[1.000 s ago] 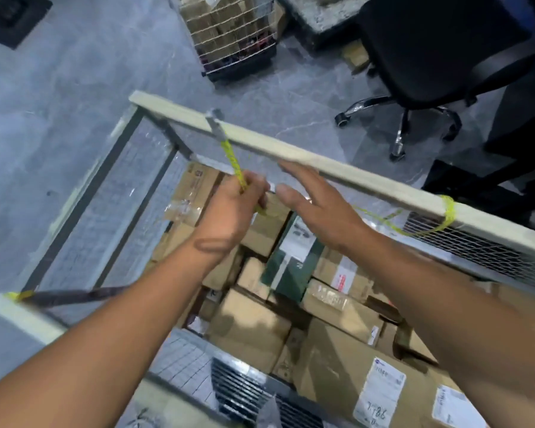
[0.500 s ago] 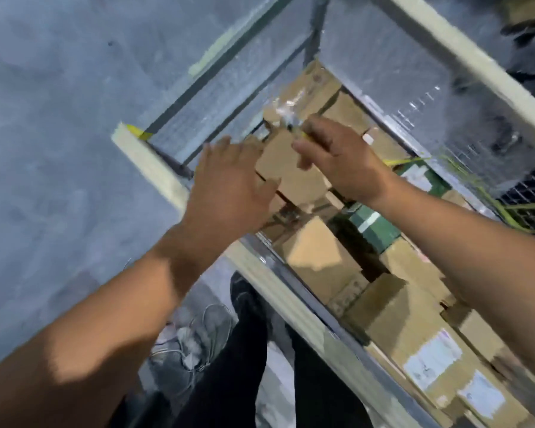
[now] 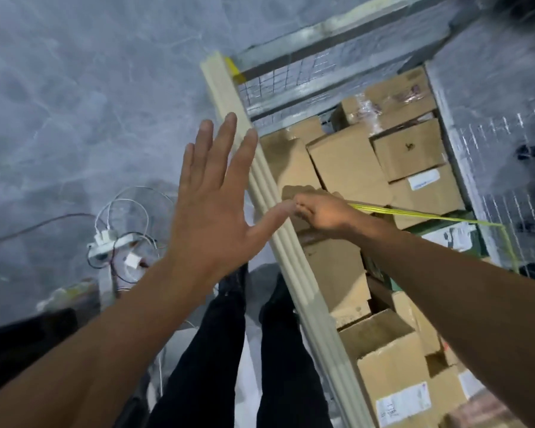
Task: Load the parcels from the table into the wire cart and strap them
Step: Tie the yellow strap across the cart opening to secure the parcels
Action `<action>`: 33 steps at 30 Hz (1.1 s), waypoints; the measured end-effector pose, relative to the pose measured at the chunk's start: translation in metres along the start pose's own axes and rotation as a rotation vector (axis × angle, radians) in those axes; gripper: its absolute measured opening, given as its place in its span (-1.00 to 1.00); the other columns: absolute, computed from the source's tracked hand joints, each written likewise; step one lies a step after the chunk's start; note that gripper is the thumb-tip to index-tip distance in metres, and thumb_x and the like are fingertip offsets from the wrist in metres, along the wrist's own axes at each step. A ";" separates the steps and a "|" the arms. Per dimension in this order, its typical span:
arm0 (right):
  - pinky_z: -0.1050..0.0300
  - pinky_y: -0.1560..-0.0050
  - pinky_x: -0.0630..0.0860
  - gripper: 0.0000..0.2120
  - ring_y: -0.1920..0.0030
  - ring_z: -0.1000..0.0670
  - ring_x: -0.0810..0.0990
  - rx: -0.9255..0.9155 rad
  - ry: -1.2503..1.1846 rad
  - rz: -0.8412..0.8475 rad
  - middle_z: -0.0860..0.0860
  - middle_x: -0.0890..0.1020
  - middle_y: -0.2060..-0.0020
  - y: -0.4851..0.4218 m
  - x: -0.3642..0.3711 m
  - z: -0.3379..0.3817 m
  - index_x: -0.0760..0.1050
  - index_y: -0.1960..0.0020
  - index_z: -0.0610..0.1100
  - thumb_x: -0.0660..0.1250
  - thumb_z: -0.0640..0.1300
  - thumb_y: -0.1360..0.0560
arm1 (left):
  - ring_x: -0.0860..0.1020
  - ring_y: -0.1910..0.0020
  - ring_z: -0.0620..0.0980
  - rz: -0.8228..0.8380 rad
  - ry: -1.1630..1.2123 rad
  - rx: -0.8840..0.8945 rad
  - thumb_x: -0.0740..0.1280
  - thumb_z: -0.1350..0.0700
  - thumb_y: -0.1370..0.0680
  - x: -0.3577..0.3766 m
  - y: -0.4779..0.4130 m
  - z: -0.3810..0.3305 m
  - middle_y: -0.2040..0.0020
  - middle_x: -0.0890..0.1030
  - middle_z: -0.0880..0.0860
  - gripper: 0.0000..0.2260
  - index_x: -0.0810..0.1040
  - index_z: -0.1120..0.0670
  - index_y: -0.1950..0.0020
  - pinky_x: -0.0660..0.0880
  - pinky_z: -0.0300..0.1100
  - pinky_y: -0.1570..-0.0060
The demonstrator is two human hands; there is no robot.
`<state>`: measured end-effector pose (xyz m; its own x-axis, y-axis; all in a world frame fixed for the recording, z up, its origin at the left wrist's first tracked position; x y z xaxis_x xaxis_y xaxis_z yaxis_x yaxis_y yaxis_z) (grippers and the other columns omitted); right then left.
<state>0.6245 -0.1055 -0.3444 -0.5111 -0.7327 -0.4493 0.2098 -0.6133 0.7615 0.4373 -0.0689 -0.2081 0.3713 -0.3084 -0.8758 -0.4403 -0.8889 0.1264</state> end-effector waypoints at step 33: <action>0.08 0.19 0.15 -0.58 0.17 -0.13 0.43 -0.161 -0.207 -0.104 0.04 0.40 0.35 -0.077 0.035 -0.039 0.35 0.23 -0.10 0.10 0.06 -0.74 | -0.22 -0.63 0.41 -0.097 0.076 -0.090 0.14 0.20 -0.62 0.050 -0.035 -0.009 -0.64 -0.15 0.42 -0.33 -0.09 0.39 -0.64 -0.30 -0.07 -0.60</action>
<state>0.6230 -0.0950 -0.4369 -0.6929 -0.5977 -0.4033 0.2689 -0.7332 0.6245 0.4785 -0.0559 -0.2527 0.4705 -0.2414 -0.8487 -0.3257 -0.9415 0.0872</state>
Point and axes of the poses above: each hand's wrist, its own y-axis away from the middle knuckle, its own x-axis out of the palm, z = x × y, the point moved 4 cm from there along -y, towards the middle knuckle
